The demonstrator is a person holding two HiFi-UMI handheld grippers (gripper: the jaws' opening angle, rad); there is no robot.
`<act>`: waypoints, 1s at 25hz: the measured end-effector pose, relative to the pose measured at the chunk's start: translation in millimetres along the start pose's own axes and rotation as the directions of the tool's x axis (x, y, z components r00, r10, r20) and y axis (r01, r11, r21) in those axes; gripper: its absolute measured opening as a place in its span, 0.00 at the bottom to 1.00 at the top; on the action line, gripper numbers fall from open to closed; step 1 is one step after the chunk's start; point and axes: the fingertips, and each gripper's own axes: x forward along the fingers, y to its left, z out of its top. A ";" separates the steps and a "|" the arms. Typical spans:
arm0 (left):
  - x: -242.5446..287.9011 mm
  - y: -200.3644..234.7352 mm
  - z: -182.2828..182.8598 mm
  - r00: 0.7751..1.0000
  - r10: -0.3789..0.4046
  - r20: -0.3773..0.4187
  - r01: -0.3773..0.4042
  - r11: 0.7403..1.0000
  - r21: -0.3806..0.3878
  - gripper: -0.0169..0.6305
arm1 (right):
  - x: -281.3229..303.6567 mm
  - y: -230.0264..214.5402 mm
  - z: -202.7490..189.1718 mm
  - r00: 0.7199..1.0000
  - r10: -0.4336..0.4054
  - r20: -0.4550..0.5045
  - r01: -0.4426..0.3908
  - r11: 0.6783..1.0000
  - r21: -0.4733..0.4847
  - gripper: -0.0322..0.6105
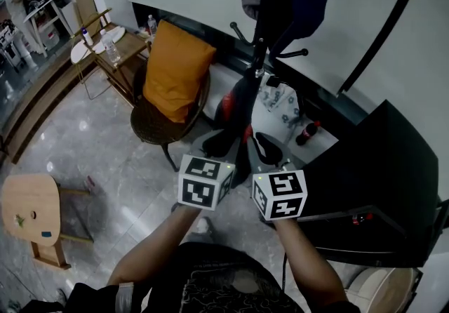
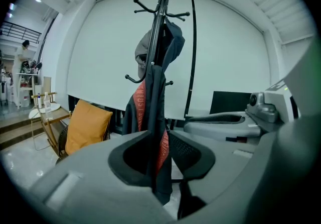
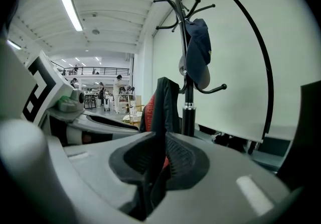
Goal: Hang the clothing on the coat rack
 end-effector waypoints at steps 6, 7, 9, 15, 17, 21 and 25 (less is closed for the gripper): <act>-7.8 -19.6 5.2 1.000 -0.001 0.015 0.001 1.000 0.013 0.18 | -16.4 1.6 2.2 1.000 0.023 0.014 -0.023 1.000 -0.001 0.13; -9.0 -22.4 5.5 1.000 -0.001 0.016 0.001 1.000 0.014 0.16 | -18.5 2.0 1.9 1.000 0.027 0.014 -0.027 1.000 -0.001 0.12; -10.9 -26.9 5.5 1.000 0.002 0.018 -0.002 1.000 0.016 0.15 | -22.3 2.6 0.8 0.999 0.036 0.013 -0.036 0.999 -0.002 0.11; -17.2 -39.6 2.4 1.000 0.006 0.021 -0.006 1.000 0.013 0.07 | -34.7 3.1 -1.9 0.998 0.058 0.009 -0.058 0.998 0.001 0.05; -19.3 -41.8 3.3 1.000 0.012 0.028 -0.012 1.000 0.013 0.04 | -37.6 2.5 -0.2 0.998 0.063 0.014 -0.063 0.998 0.006 0.05; -23.8 -45.3 2.9 0.999 0.018 0.034 -0.019 1.000 0.017 0.04 | -43.0 3.4 1.6 0.997 0.069 0.023 -0.070 0.998 0.005 0.05; -27.8 -44.9 2.0 0.999 0.028 0.033 -0.028 0.999 0.018 0.04 | -45.2 6.0 1.4 0.997 0.077 0.028 -0.077 0.997 0.007 0.05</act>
